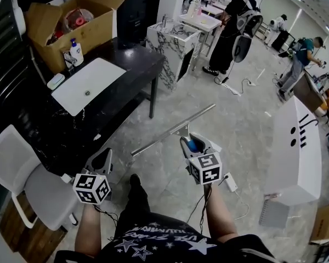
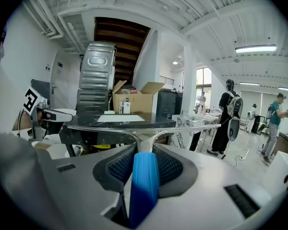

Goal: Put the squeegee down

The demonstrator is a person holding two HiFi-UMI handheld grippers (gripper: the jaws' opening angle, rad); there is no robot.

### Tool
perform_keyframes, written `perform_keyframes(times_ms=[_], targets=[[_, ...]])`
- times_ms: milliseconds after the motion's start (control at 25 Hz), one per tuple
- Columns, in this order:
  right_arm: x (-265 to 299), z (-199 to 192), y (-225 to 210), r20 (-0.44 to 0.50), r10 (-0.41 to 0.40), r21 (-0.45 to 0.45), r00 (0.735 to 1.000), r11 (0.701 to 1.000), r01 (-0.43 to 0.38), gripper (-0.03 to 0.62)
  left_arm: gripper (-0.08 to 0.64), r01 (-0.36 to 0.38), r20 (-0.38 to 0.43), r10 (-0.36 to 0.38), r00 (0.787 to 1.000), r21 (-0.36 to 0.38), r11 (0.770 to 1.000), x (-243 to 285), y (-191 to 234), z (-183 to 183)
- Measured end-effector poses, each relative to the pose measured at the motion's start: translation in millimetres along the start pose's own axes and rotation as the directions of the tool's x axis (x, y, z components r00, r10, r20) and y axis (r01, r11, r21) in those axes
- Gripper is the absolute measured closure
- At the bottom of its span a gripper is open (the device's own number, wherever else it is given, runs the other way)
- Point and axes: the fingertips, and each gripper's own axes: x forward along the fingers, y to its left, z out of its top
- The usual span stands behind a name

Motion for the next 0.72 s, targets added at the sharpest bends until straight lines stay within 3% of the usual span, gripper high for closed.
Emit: perform_keyframes(times_ms=[720], targets=[[290,133,-85,-0.009,-0.018,-0.010,1.000,1.000,0.018,0.453,0.535,0.038,0.017,-0.039,0.999,0.011,0.999,249,187,126]])
